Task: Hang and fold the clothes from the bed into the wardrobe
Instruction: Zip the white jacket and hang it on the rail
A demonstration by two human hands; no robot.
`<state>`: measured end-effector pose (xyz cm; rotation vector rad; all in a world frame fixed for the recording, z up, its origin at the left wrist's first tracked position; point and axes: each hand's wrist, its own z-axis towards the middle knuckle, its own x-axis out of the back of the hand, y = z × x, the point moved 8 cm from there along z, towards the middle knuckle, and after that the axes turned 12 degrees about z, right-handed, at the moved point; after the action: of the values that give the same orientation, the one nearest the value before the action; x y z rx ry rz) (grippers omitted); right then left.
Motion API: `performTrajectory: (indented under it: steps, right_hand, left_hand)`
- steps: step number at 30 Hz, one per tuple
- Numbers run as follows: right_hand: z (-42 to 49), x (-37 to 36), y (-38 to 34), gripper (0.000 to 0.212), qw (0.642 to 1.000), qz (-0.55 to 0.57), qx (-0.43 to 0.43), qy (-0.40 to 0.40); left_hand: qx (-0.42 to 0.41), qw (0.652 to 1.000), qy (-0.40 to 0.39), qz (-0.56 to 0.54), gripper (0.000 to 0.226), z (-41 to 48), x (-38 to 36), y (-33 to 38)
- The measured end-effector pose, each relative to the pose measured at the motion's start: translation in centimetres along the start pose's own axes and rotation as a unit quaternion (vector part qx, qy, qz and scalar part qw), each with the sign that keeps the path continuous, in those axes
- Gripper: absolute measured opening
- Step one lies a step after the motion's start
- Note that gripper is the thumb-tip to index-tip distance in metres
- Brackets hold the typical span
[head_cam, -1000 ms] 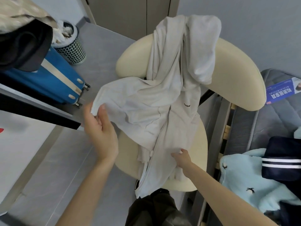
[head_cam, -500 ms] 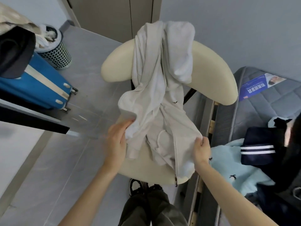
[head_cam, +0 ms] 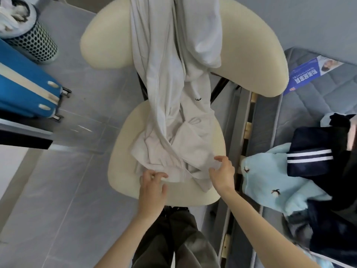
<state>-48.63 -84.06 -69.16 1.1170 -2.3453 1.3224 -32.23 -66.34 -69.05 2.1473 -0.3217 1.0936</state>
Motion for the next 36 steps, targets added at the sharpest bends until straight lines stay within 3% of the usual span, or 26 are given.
performTrajectory:
  steps: [2, 5, 9, 11, 17, 22, 24, 28, 29, 33, 36]
  right_hand:
    - [-0.4, -0.6, 2.7, 0.052, 0.998, -0.042, -0.017, -0.044]
    - [-0.2, -0.9, 4.3, 0.057, 0.992, -0.115, 0.03, -0.052]
    - [1.4, -0.5, 4.9, 0.049, 0.967, -0.247, 0.053, -0.024]
    - [2.0, -0.6, 4.9, 0.042, 0.955, -0.283, 0.066, -0.053]
    - [0.1, 0.8, 2.6, 0.027, 0.968, -0.195, 0.128, -0.095]
    - [-2.6, 2.7, -2.6, 0.028, 0.981, 0.016, 0.191, 0.008]
    - [-2.9, 1.1, -4.4, 0.028, 0.979, 0.064, 0.195, -0.006]
    - [-2.1, -5.5, -4.0, 0.021, 0.975, 0.091, 0.084, -0.184]
    - [-1.8, -6.3, -3.3, 0.019, 0.975, 0.09, 0.052, -0.195]
    - [-1.9, -6.5, 0.2, 0.018, 0.989, 0.086, -0.028, -0.116]
    - [-4.4, -9.0, 2.9, 0.016, 0.947, 0.206, -0.156, -0.188]
  left_hand:
    - [0.145, 0.976, -0.008, -0.164, 0.032, -0.4, -1.1, -1.4]
    - [0.324, 0.861, -0.109, -0.378, 0.041, -1.1, -5.0, -1.8]
    - [0.393, 0.68, -0.199, -0.586, 0.038, -1.2, -8.5, 0.6]
    - [0.389, 0.643, -0.208, -0.626, 0.035, -1.0, -9.2, 1.5]
    - [0.373, 0.648, -0.156, -0.646, 0.026, -0.5, -8.6, 2.4]
    - [0.294, 0.681, -0.088, -0.665, 0.009, 0.5, -3.9, 2.6]
    - [0.264, 0.704, -0.06, -0.657, 0.013, 0.9, -1.8, 2.0]
    - [0.257, 0.733, -0.004, -0.63, 0.014, 1.0, 0.7, -0.3]
    - [0.259, 0.74, 0.007, -0.621, 0.013, 0.9, 1.0, -1.0]
    - [0.259, 0.762, 0.02, -0.593, 0.014, 0.6, 1.3, -2.7]
    - [0.258, 0.766, 0.016, -0.589, 0.013, 0.3, 0.8, -3.1]
